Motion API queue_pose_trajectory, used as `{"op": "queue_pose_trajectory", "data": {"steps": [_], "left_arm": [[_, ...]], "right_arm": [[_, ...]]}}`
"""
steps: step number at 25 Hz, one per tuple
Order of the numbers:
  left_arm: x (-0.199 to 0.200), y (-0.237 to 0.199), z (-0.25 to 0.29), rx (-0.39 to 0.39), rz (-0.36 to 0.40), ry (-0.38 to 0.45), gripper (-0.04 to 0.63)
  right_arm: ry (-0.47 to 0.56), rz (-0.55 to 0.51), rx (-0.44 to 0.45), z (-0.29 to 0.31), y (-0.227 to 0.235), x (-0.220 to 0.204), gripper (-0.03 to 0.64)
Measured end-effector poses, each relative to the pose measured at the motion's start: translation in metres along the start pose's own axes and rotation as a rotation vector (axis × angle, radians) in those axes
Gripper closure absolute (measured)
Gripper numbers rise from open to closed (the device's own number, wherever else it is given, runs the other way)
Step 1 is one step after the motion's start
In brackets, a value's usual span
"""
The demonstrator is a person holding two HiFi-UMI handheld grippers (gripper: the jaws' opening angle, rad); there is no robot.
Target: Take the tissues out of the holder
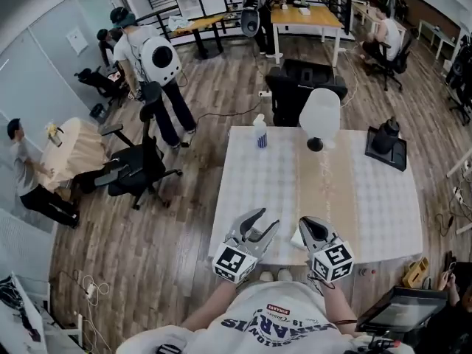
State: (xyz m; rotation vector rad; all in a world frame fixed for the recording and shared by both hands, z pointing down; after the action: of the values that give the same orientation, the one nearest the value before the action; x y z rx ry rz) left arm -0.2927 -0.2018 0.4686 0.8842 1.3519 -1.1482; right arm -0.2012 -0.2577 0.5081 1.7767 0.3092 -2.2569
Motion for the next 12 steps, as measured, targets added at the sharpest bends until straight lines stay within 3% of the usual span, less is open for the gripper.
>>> {"op": "queue_pose_trajectory", "data": {"steps": [4, 5, 6, 12], "left_arm": [[0.000, -0.007, -0.026, 0.066, 0.022, 0.003, 0.431], [-0.001, -0.010, -0.033, 0.094, 0.022, 0.002, 0.550], [-0.001, -0.013, -0.040, 0.123, 0.018, 0.004, 0.595], [0.005, -0.027, -0.051, 0.205, -0.006, 0.039, 0.595]], "right_arm": [[0.019, -0.026, 0.071, 0.016, -0.020, 0.010, 0.607], [0.027, -0.034, 0.085, 0.019, -0.025, 0.013, 0.607], [0.035, -0.042, 0.095, 0.020, -0.028, 0.016, 0.607], [0.053, -0.058, 0.118, 0.024, -0.029, 0.024, 0.607]]}}
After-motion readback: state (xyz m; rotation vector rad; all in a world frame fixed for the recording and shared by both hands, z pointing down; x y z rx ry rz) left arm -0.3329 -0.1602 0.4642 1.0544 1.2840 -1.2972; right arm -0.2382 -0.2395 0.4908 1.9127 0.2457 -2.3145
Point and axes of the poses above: the fingertips, and each gripper's own axes: z forward along the fingers, y to its right, x out of its top, the point moved 2 cm from there along -z, backward along the fingers, and after that the axes turned 10 degrees about -z, right-handed, at the moved point
